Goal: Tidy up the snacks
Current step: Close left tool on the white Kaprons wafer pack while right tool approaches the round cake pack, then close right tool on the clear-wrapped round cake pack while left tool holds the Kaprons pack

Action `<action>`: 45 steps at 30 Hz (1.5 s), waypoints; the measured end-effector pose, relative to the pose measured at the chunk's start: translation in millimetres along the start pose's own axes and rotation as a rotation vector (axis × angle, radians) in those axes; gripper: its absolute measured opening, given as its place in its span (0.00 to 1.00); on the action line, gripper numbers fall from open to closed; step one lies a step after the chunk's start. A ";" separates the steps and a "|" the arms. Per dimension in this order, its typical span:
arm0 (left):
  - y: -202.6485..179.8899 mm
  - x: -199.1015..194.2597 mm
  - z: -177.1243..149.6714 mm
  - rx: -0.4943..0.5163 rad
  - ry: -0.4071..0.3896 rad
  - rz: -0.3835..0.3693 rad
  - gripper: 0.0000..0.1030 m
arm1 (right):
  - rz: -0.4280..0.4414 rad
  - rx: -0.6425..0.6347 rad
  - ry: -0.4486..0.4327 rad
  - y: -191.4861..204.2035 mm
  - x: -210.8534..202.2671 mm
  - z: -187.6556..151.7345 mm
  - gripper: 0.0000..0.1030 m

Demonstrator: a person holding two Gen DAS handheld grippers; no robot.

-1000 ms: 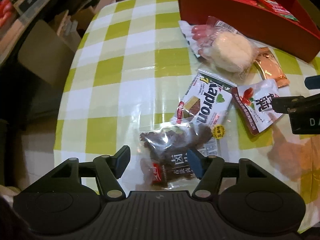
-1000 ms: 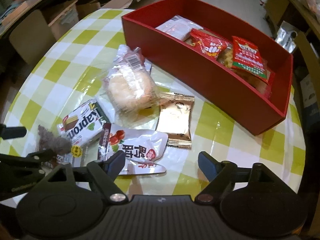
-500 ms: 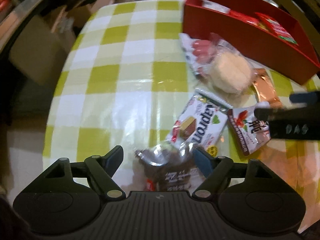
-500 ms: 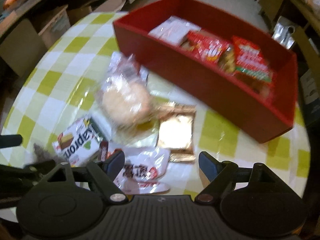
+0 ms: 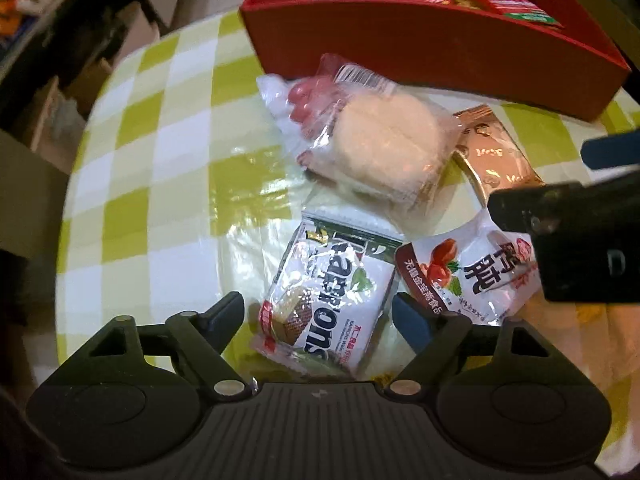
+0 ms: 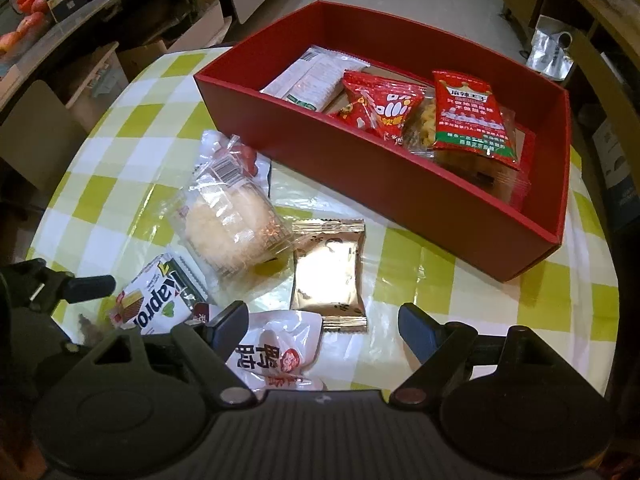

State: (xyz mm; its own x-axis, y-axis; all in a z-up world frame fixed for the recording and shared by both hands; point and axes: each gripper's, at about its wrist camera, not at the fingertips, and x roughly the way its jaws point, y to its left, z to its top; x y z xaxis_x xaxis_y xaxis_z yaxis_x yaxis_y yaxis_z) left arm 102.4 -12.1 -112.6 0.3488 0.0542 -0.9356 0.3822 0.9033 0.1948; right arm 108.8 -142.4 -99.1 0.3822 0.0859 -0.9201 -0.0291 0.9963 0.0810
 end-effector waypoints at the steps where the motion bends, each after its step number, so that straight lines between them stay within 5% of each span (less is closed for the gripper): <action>1: -0.8 -1.2 -1.1 0.010 -0.002 0.000 0.78 | 0.001 0.001 -0.001 -0.4 -0.4 -0.3 0.85; 4: 3.3 -4.1 -4.9 -0.017 0.019 -0.040 0.67 | 0.007 -0.001 -0.003 -0.7 -1.2 -1.1 0.85; 22: 2.3 -17.3 -13.6 0.009 0.011 -0.036 0.63 | 0.000 -0.080 -0.069 23.8 0.5 27.0 0.85; 35: 49.8 -13.5 -3.8 -0.164 0.045 -0.082 0.63 | 0.095 0.019 -0.026 27.8 22.7 53.4 0.85; 45: 49.8 -10.7 -3.5 -0.166 0.066 -0.039 0.63 | 0.054 -0.173 -0.006 60.2 32.4 52.0 0.86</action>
State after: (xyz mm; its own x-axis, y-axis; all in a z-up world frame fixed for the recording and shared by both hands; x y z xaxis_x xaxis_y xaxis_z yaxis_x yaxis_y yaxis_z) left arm 114.7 33.8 -93.9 0.2771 0.0406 -0.9600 0.2455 0.9629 0.1116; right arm 167.4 -79.9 -104.1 0.3809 0.1397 -0.9140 -0.2082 0.9761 0.0624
